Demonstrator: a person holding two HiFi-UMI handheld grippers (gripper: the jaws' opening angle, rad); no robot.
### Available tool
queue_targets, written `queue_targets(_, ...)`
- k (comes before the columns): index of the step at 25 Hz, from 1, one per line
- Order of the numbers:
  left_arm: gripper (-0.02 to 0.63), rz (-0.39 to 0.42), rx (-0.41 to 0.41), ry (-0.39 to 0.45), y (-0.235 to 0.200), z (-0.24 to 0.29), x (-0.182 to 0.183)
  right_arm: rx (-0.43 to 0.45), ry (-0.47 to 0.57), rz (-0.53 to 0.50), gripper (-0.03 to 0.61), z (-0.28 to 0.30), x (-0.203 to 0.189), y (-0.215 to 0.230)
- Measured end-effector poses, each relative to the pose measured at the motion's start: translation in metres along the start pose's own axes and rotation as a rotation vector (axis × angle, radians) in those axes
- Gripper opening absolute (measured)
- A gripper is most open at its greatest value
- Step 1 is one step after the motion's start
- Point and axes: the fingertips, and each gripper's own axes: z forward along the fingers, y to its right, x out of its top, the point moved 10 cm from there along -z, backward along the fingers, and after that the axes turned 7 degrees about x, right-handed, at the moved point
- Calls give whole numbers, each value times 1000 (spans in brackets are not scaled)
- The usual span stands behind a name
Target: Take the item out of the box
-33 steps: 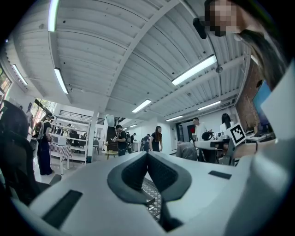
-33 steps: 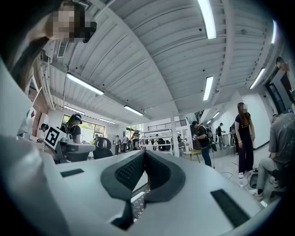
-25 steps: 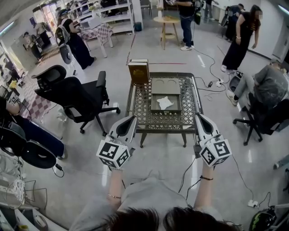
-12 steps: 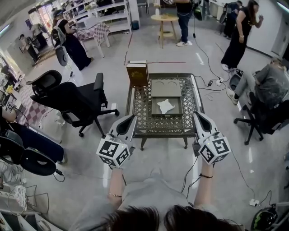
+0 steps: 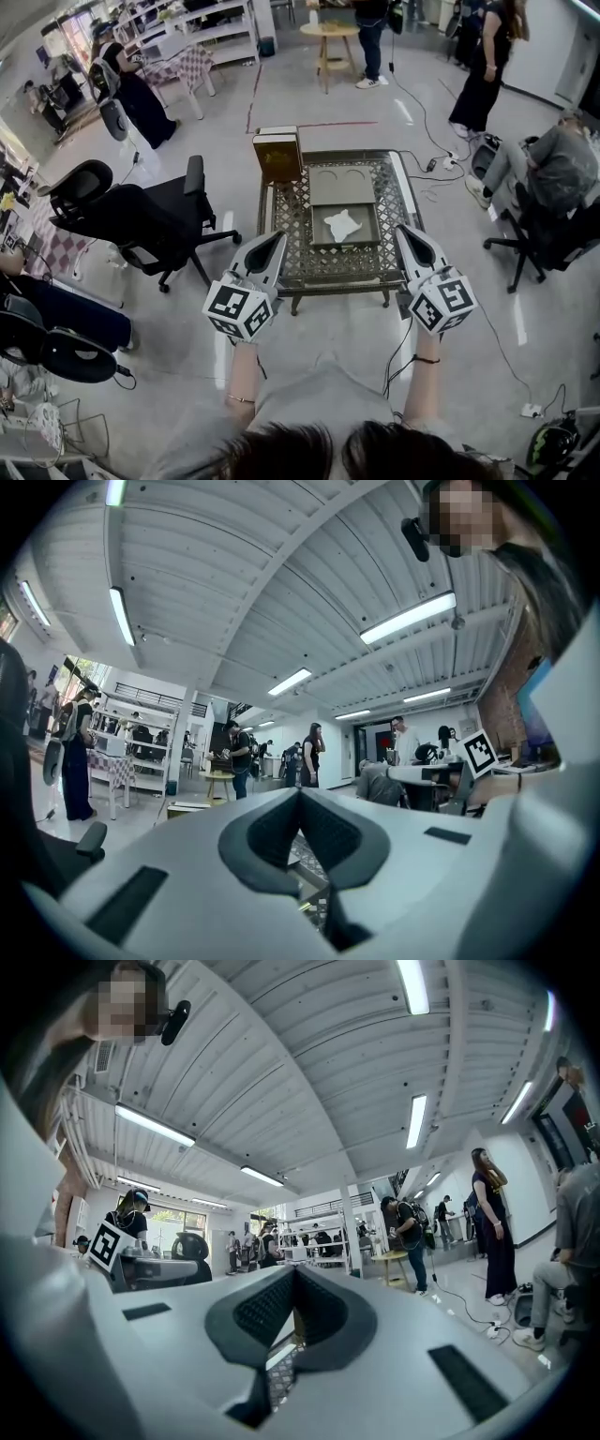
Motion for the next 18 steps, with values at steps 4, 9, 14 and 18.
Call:
queue_targets(4, 17, -16, -33, -14, -9, 15, -7, -12, -10, 5, 20, 15, -4, 0)
queue_targets(9, 17, -29, -63, -30, -17, 28, -14, -25, -29, 10, 20, 26, -11, 0)
queue_targets(14, 17, -53, -85, -54, -20, 33, -21, -39, -51, 28, 20, 32, -14, 0)
queue_targets(18, 18, -93, -83, -81, -21, 37, -32, -29, -78, 39, 20, 42, -18, 0)
